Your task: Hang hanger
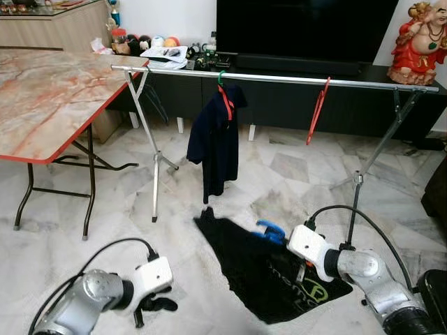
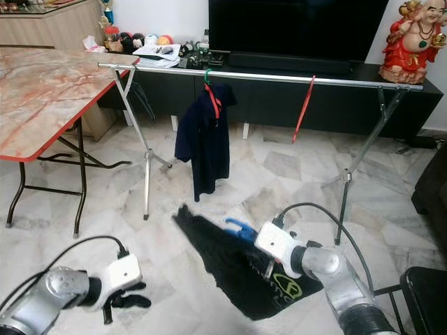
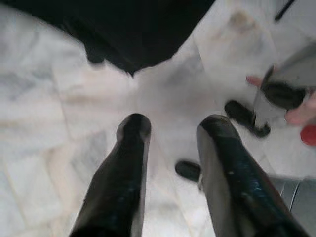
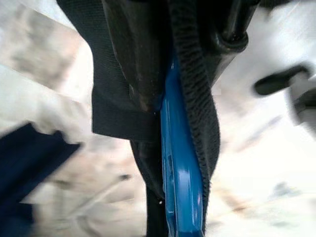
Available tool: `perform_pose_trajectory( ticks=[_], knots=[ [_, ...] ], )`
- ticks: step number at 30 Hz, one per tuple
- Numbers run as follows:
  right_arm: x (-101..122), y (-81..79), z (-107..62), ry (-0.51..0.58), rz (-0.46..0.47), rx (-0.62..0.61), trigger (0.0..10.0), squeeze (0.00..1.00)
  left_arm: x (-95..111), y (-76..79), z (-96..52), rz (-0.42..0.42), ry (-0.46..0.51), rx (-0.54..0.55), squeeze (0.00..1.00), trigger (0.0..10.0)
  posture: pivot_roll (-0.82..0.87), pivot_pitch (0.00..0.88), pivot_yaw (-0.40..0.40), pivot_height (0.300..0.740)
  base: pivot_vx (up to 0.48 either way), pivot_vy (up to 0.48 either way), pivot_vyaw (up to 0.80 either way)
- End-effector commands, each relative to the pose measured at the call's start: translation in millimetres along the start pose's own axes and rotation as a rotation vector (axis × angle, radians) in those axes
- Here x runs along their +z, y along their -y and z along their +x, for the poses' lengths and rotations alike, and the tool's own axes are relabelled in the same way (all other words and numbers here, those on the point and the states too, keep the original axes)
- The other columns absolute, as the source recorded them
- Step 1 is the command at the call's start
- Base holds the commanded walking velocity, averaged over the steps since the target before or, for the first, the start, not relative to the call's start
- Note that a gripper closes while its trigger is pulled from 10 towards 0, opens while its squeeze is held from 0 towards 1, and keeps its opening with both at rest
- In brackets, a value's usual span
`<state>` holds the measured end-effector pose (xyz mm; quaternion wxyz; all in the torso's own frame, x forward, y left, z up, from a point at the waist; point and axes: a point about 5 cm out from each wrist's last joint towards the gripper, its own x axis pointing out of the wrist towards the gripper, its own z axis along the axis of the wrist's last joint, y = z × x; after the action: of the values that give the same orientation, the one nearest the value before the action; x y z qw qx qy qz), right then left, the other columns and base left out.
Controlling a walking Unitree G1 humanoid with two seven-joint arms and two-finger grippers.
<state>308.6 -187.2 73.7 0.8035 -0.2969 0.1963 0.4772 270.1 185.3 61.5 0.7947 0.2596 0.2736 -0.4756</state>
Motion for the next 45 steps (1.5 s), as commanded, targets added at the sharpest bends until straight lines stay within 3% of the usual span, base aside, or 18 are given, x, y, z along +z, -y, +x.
perform_pose_trajectory(
  ticks=[1,6,10,17,18,19,20,31,37,43,44,45],
  knots=[
    [2.6,-5.6,0.9,0.002,-0.054,0.07,10.0,0.0,9.0,-4.5,-4.7,0.007,0.033,0.001,1.0,10.0,0.13,0.044,-0.012,0.74,0.0,0.0,0.0],
    [-1.5,-8.1,3.3,-0.037,-0.082,0.121,10.0,0.0,31.1,-8.3,-8.6,0.02,0.126,-0.007,1.0,10.0,0.13,0.048,-0.014,0.74,0.0,0.0,0.0],
    [-1.8,-11.9,5.1,-0.047,-0.099,0.157,10.0,0.0,48.0,-1.5,-13.8,-0.001,0.223,-0.088,1.0,10.0,0.13,0.054,-0.013,0.74,0.0,0.0,0.0],
    [-0.3,-13.8,2.8,-0.031,-0.111,0.175,10.0,0.0,60.4,-5.9,-20.3,-0.009,0.29,-0.081,1.0,10.0,0.13,0.057,-0.011,0.74,0.0,0.0,0.0],
    [0.3,-14.1,2.1,-0.026,-0.115,0.18,10.0,0.0,61.2,-6.9,-20.6,0.002,0.283,-0.07,0.69,10.0,0.13,0.06,-0.007,0.74,0.0,0.0,0.0],
    [0.8,-14.3,1.8,-0.024,-0.117,0.182,10.0,0.0,61.4,-7.4,-20.6,0.008,0.279,-0.065,0.69,10.0,0.13,0.06,-0.007,0.74,0.0,0.0,0.0],
    [1.4,-14.3,1.4,-0.022,-0.119,0.184,10.0,0.0,61.8,-8.0,-20.1,0.015,0.275,-0.061,0.0,10.0,0.12,0.061,-0.005,0.74,0.0,0.0,0.0],
    [9.0,-17.6,-0.3,0.01,-0.142,0.221,10.0,0.0,61.3,-9.1,-8.1,0.08,0.21,-0.082,0.0,10.0,0.12,0.061,-0.002,0.74,0.0,0.0,0.0],
    [11.0,-18.1,-0.5,0.012,-0.147,0.225,10.0,0.0,51.2,-5.6,-5.4,0.092,0.144,-0.132,0.0,10.0,0.12,0.061,-0.001,0.74,0.0,0.0,0.0],
    [11.9,-17.9,-0.9,0.011,-0.151,0.224,10.0,0.0,44.4,-7.4,-2.6,0.109,0.104,-0.11,0.0,10.0,0.12,0.059,-0.002,0.74,0.0,0.0,0.0],
    [11.9,-17.8,-0.8,0.011,-0.15,0.222,10.0,0.0,44.4,-7.2,-2.5,0.11,0.103,-0.111,0.0,8.4,0.12,0.059,-0.002,0.74,0.0,0.0,0.0],
    [12.0,-17.7,-0.8,0.011,-0.151,0.222,10.0,0.0,44.4,-7.5,-2.4,0.107,0.104,-0.105,0.0,3.9,0.12,0.059,-0.002,0.74,0.0,0.0,0.0]
  ],
)
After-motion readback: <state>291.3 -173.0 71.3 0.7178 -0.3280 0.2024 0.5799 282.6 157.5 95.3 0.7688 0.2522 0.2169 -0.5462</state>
